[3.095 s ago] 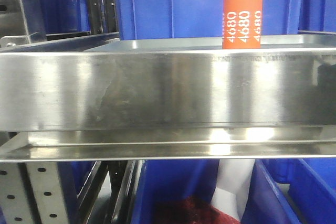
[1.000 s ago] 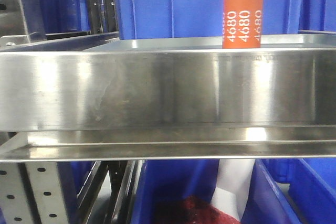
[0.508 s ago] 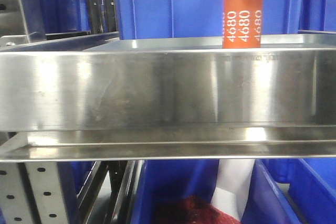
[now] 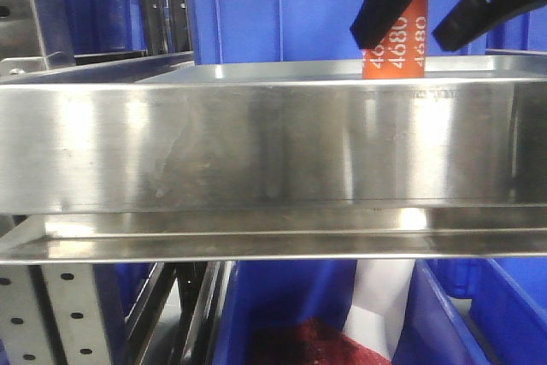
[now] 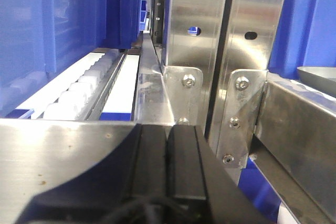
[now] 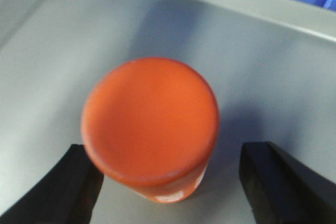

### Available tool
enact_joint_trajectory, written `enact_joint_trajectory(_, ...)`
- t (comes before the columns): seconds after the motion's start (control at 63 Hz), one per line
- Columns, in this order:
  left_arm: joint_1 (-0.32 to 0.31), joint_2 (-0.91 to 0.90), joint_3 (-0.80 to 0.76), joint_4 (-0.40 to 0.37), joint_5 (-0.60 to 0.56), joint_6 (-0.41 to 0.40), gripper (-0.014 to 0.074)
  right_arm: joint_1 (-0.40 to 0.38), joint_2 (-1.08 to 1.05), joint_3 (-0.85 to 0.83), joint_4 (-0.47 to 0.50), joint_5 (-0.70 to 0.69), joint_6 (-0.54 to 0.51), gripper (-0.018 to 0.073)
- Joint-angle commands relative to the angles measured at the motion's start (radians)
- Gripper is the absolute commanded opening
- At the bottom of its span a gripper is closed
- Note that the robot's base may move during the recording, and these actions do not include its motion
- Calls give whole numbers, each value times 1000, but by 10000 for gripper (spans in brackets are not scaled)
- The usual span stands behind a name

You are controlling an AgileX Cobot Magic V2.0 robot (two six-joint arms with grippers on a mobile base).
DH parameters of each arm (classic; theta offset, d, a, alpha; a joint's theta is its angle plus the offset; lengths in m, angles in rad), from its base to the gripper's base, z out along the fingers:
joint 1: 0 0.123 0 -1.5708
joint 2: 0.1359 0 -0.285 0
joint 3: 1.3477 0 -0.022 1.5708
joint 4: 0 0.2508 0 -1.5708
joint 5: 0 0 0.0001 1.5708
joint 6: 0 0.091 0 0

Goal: Grab orange capacitor from left shelf to right conveyor
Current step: 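Lower the right gripper around the orange cylinder and close it, then lift the orange cylinder up out of the shelf tray with the right gripper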

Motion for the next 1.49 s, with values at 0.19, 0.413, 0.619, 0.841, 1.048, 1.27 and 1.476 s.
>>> enact_joint_trajectory(0.19,-3,-5,-4,-7,-89,-6,-105,16,-14,-38,14,-96,-11,494)
enact_joint_trajectory(0.413,-3,-5,-4,-7,-89,-6,-105,17,-14,-38,14,-134,-11,265)
enact_joint_trajectory(0.619,-3,-5,-4,-7,-89,-6,-105,17,-14,-38,14,-128,-11,88)
enact_joint_trajectory(0.841,-3,-5,-4,-7,-89,-6,-105,17,-28,-38,13,-129,-13,69)
enact_joint_trajectory(1.048,-3,-5,-4,-7,-89,-6,-105,17,-126,-36,13,-131,-12,76)
enact_joint_trajectory(1.27,-3,-5,-4,-7,-89,-6,-105,17,-353,7,13,-130,-12,76)
enact_joint_trajectory(1.476,-3,-5,-4,-7,-89,-6,-105,17,-582,100,13,-131,-12,76)
